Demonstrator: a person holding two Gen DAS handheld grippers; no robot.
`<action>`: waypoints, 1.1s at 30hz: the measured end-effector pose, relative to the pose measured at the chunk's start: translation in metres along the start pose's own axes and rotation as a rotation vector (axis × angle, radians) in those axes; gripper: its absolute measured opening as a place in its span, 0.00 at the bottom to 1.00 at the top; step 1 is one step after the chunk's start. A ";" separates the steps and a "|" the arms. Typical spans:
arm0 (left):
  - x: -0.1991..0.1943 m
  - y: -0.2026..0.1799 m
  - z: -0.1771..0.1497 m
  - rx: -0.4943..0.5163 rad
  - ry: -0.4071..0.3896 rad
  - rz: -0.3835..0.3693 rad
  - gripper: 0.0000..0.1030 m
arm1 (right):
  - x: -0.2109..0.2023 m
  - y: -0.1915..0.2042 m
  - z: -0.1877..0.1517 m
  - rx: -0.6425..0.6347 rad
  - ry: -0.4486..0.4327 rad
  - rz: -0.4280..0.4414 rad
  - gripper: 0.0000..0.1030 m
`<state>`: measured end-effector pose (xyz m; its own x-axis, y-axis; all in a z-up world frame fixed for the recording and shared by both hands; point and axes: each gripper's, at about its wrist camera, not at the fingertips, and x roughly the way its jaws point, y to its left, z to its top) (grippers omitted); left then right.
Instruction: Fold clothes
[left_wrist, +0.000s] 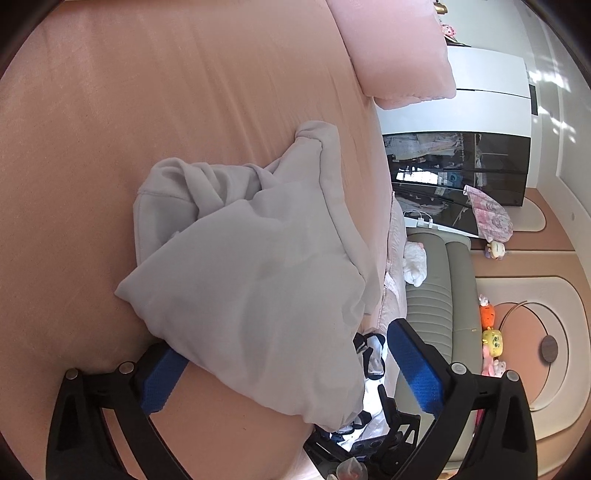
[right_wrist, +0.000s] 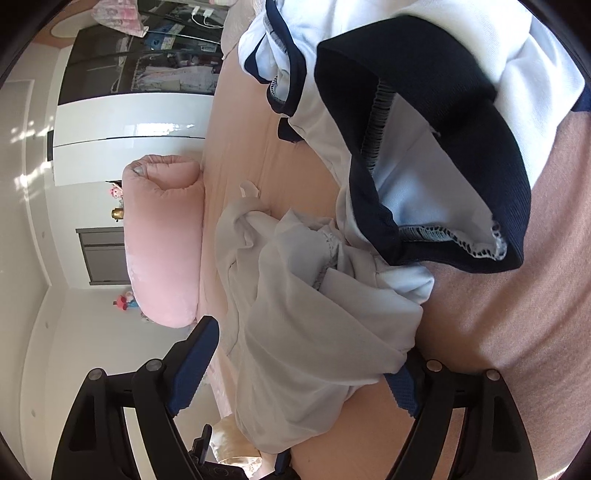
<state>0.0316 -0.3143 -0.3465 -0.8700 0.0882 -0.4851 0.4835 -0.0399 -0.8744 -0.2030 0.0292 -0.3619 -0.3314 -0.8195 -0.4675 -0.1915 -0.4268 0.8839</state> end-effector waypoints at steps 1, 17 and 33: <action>0.000 0.000 0.000 -0.005 -0.008 0.000 1.00 | 0.001 0.000 0.001 0.002 -0.004 0.003 0.81; -0.002 0.007 0.001 -0.054 -0.049 0.100 0.60 | 0.012 -0.004 0.012 -0.094 0.077 -0.121 0.30; -0.023 -0.020 -0.012 0.088 -0.032 0.231 0.22 | 0.004 0.041 -0.016 -0.385 0.141 -0.359 0.28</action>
<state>0.0430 -0.3036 -0.3177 -0.7409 0.0354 -0.6707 0.6606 -0.1419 -0.7372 -0.1977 0.0025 -0.3272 -0.1755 -0.6283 -0.7579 0.0911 -0.7769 0.6230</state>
